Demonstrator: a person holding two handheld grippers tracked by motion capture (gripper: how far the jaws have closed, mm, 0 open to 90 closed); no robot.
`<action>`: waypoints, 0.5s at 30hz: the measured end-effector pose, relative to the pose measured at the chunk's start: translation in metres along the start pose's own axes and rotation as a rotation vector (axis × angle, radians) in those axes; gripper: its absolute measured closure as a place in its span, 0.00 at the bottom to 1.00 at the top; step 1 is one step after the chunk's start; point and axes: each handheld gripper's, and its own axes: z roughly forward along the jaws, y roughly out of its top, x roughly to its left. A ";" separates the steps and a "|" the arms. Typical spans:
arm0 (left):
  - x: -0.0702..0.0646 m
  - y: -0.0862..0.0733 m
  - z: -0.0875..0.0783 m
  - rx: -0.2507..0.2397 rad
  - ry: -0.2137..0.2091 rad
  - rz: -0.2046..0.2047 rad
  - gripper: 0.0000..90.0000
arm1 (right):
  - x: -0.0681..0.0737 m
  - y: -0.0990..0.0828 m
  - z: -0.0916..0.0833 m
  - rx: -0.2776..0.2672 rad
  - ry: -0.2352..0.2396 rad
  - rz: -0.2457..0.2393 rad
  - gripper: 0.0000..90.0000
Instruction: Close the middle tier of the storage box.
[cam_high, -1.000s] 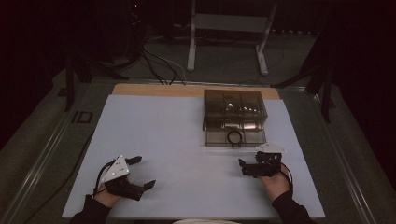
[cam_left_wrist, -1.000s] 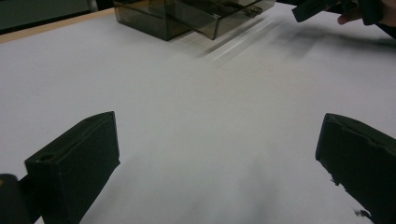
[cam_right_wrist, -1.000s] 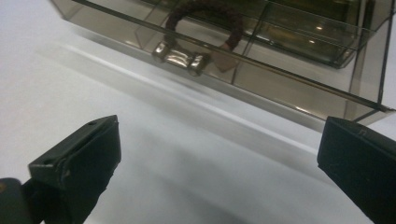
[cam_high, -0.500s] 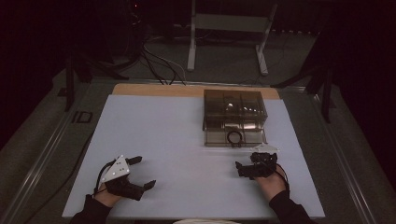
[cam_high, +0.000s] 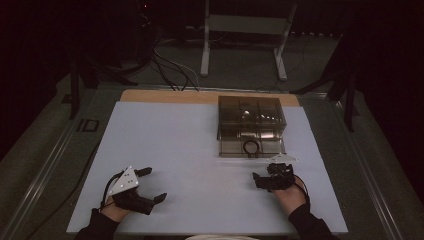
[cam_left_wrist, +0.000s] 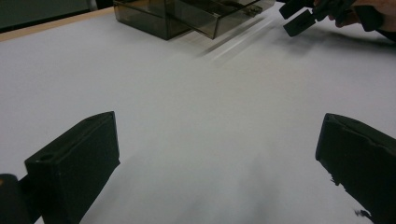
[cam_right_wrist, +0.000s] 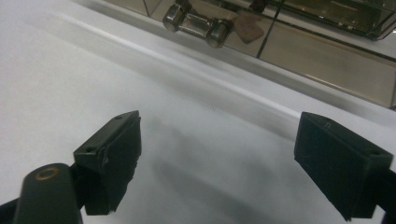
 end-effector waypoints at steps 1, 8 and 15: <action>0.000 0.000 0.000 0.000 0.000 0.001 0.01 | 0.000 0.000 0.000 0.000 0.000 0.003 0.18; 0.000 0.000 0.001 0.001 -0.002 0.002 0.01 | -0.002 0.000 0.000 0.006 0.005 -0.001 0.25; 0.000 0.001 0.001 0.003 -0.002 0.006 0.01 | -0.001 0.000 -0.004 -0.008 0.011 -0.010 0.29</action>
